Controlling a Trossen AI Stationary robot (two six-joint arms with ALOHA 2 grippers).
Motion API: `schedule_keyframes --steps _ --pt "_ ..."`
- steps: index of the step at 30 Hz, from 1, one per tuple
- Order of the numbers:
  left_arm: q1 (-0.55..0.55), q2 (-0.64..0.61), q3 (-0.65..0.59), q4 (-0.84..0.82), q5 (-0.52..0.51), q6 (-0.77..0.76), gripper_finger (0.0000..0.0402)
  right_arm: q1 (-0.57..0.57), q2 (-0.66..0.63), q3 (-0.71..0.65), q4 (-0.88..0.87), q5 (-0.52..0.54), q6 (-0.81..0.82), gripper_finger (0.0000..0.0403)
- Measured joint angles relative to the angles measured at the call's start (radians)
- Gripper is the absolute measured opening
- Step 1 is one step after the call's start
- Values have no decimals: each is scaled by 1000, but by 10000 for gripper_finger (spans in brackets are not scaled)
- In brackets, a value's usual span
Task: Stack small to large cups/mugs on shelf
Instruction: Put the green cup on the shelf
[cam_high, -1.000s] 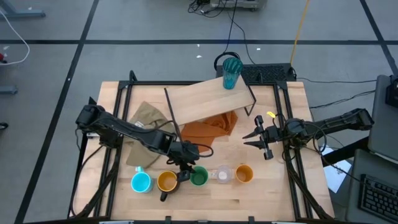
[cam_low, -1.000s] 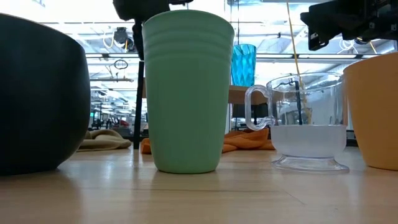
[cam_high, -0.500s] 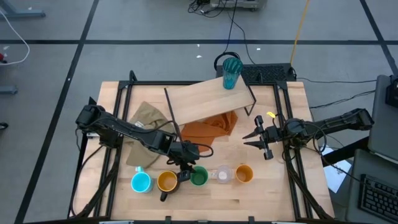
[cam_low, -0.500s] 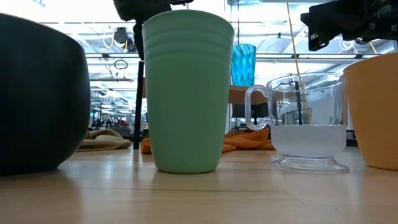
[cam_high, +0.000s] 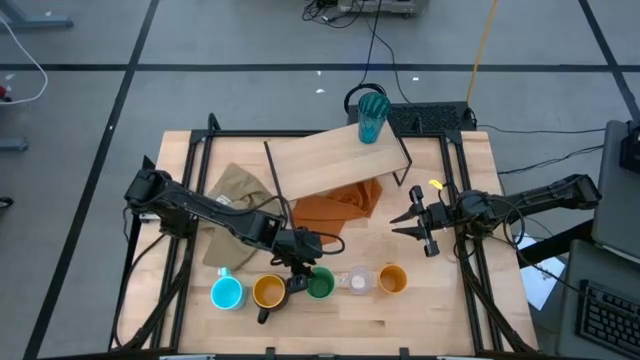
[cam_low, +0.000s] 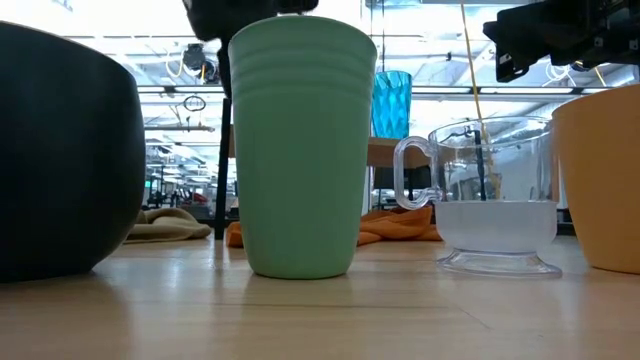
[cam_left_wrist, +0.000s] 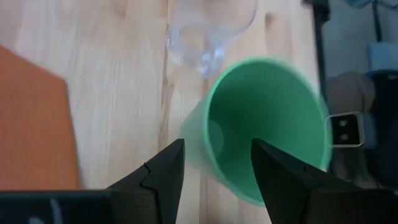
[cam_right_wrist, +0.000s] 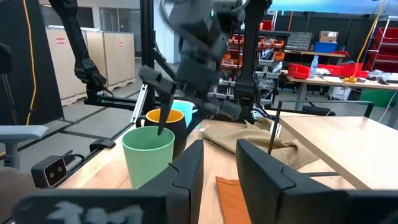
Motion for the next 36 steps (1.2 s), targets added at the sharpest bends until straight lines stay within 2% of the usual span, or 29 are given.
schedule_keyframes --steps 6,36 --pt "5 30 -1 9 65 -11 186 0 0 0 0 0 0 86" --pt "17 21 -1 49 55 58 186 0 0 0 -21 -3 0 86"
